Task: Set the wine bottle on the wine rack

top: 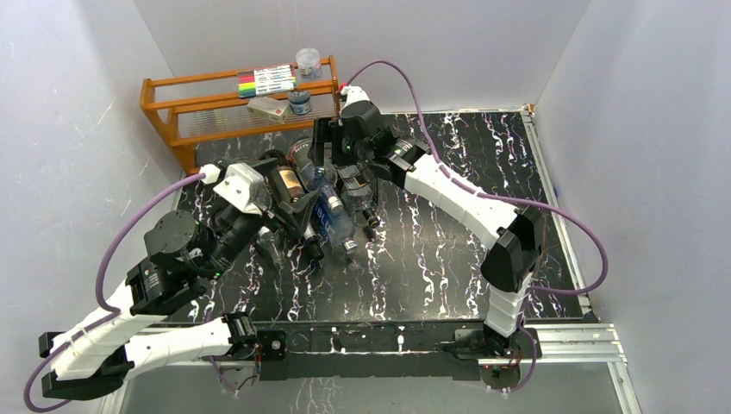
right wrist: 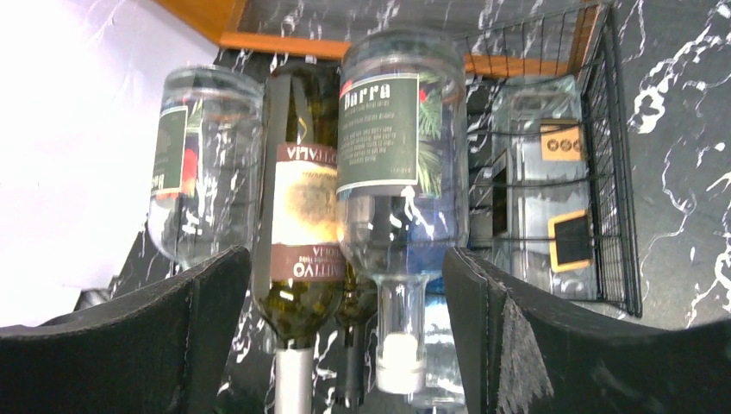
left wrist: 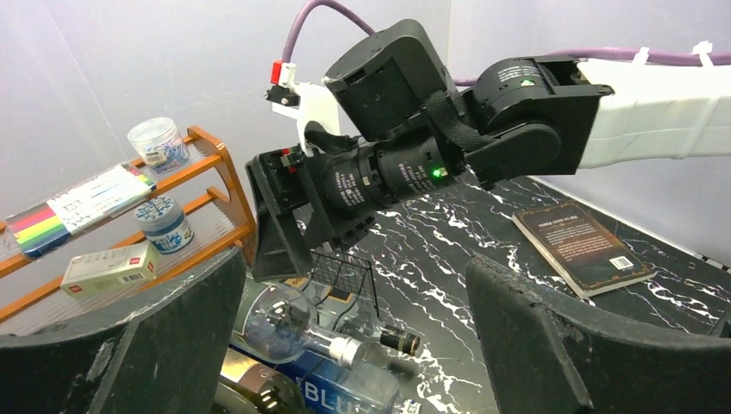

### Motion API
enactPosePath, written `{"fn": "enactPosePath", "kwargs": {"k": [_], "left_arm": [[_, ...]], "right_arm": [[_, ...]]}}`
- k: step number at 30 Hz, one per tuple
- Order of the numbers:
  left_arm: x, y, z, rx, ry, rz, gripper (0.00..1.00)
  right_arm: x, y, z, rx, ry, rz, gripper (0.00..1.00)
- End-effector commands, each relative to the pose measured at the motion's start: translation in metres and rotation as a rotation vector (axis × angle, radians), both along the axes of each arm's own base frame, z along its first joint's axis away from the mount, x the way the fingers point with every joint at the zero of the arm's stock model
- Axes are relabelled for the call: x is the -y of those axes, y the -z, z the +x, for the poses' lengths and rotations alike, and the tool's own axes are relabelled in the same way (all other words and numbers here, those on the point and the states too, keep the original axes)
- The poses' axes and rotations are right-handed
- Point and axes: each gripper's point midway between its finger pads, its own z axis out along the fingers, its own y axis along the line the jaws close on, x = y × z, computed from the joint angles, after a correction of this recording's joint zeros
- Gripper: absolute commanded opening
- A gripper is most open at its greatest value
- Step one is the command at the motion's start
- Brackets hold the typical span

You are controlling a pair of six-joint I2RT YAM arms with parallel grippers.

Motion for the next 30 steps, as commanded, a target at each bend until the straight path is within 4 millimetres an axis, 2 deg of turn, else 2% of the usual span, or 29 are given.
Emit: {"fn": "enactPosePath", "kwargs": {"k": [1,2,3,5,6,10,15,18,23,26,30], "left_arm": [[-0.014,-0.019,-0.001,0.012,-0.035,-0.057,0.98],[-0.019,-0.021,0.000,-0.013,-0.055,-0.089,0.98],[-0.024,-0.021,0.002,-0.049,-0.085,-0.104,0.98],[-0.036,-0.027,0.003,-0.108,-0.135,-0.133,0.98],[-0.041,-0.025,0.003,-0.134,-0.156,-0.130,0.98],[-0.064,-0.017,-0.006,-0.159,-0.175,-0.117,0.98],[-0.099,-0.017,-0.021,-0.186,-0.200,-0.187,0.98],[-0.120,-0.027,-0.029,-0.211,-0.226,-0.229,0.98],[-0.140,-0.045,-0.035,-0.219,-0.250,-0.250,0.98],[-0.148,-0.050,-0.035,-0.213,-0.276,-0.248,0.98],[-0.149,-0.054,-0.035,-0.208,-0.283,-0.247,0.98]], "right_arm": [[0.011,-0.042,-0.025,0.016,-0.061,0.093,0.92],[0.019,-0.057,-0.036,0.017,-0.087,0.121,0.92],[0.026,-0.059,-0.044,0.007,-0.099,0.124,0.92],[0.046,-0.057,-0.059,-0.025,-0.091,0.102,0.92],[0.059,-0.049,-0.065,-0.043,-0.074,0.075,0.92],[0.120,-0.045,-0.093,-0.028,0.012,0.006,0.92],[0.196,-0.077,-0.124,0.060,0.149,-0.006,0.93],[0.228,-0.106,-0.139,0.117,0.196,0.018,0.94],[0.258,-0.147,-0.161,0.204,0.205,0.099,0.95],[0.265,-0.159,-0.167,0.233,0.203,0.128,0.95],[0.271,-0.165,-0.170,0.251,0.217,0.148,0.95]]}}
